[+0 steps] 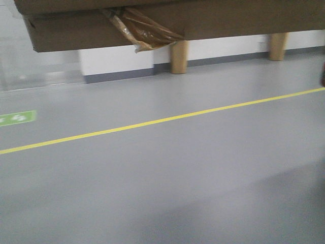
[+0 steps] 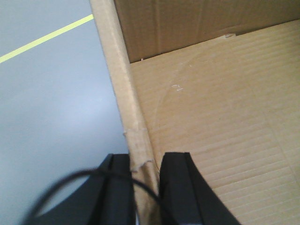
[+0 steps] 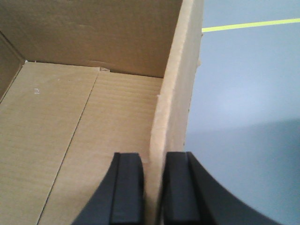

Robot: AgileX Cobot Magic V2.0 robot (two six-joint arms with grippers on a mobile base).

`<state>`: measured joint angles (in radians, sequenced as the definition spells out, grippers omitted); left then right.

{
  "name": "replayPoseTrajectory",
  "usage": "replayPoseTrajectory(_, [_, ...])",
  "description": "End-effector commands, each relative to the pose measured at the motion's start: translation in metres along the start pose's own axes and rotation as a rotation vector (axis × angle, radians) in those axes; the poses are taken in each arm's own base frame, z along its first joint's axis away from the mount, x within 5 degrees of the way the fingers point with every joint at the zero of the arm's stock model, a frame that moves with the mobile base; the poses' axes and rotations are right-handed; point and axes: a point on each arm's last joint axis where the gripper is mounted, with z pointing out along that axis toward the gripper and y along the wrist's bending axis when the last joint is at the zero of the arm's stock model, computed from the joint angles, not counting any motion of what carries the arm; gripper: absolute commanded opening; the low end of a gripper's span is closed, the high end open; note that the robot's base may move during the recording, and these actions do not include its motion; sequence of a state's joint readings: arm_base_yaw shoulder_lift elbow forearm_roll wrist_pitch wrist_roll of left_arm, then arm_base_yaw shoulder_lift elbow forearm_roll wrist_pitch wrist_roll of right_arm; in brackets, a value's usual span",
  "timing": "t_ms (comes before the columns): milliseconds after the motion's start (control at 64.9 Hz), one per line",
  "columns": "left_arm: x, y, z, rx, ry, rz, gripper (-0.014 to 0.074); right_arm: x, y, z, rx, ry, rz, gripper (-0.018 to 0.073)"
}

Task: Grab carton from right shelf to conveyor
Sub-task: 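Carry the held box over the grey conveyor belt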

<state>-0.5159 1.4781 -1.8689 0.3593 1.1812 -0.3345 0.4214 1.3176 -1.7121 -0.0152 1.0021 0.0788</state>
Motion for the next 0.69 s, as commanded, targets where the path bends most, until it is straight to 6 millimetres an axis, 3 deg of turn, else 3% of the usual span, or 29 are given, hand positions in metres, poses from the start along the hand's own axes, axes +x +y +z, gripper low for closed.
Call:
replayPoseTrajectory(0, [-0.0041, -0.0081, -0.0052, 0.073, -0.050, -0.004, -0.0021, -0.0106, 0.0086, -0.0091, -0.078, -0.115, 0.021, -0.0067])
replayPoseTrajectory(678, [-0.0080, 0.0015, -0.0053, -0.035, -0.092, 0.046, -0.0021, -0.0106, 0.0086, -0.0091, -0.078, -0.115, 0.021, -0.0067])
